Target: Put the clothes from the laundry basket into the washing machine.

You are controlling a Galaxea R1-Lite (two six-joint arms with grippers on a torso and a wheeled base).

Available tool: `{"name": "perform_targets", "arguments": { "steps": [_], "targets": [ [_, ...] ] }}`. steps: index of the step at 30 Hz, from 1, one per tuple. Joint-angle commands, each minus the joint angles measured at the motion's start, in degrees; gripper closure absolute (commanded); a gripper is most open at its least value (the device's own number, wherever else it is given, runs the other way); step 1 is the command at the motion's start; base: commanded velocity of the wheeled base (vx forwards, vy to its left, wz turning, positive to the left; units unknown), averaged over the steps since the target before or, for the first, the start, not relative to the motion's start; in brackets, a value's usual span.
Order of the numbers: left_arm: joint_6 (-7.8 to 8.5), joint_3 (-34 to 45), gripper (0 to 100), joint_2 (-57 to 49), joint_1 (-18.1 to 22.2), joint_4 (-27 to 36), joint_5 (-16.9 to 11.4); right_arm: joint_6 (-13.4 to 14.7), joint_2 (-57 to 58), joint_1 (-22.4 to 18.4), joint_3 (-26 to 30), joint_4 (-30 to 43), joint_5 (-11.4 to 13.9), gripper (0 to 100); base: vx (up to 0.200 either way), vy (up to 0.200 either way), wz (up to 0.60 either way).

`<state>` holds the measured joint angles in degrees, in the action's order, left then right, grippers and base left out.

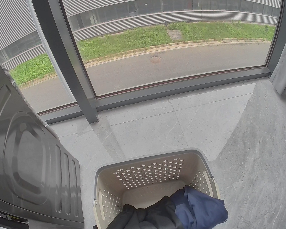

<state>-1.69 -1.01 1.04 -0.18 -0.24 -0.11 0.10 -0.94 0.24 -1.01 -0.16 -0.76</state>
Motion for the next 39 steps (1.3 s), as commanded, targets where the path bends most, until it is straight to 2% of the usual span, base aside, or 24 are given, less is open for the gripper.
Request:
{"name": "perform_targets", "arguments": {
  "steps": [1,5,11,17,26,32,39],
  "targets": [
    [-0.06,1.01,0,-1.04,0.01,-0.02,0.02,-0.01,0.59,0.02,1.01,-0.02,0.05,0,0.2,0.0,0.0],
    [0.02,1.01,0,-1.04,0.01,-0.02,-0.07,-0.01,0.59,0.02,1.01,-0.02,-0.04,0,0.2,0.0,0.0],
    [0.02,1.01,0,-1.04,0.01,-0.02,-0.07,-0.01,0.59,0.02,1.01,-0.02,-0.04,0,0.0,0.0,0.0],
    [0.02,1.01,0,-1.04,0.01,-0.02,-0.07,0.08,0.59,0.02,1.01,-0.02,-0.04,0,0.2,0.0,0.0],
    [0.02,1.01,0,-1.04,0.01,-0.02,-0.07,-0.01,0.59,0.02,1.01,-0.02,0.05,0,0.0,0.0,0.0],
    [0.02,1.01,0,-1.04,0.01,-0.02,-0.07,-0.01,0.59,0.02,1.01,-0.02,-0.04,0,0.2,0.0,0.0],
    [0.02,1.01,0,-1.04,0.01,-0.02,-0.07,-0.01,0.59,0.02,1.01,-0.02,-0.04,0,0.0,0.0,0.0]
  ]
}}
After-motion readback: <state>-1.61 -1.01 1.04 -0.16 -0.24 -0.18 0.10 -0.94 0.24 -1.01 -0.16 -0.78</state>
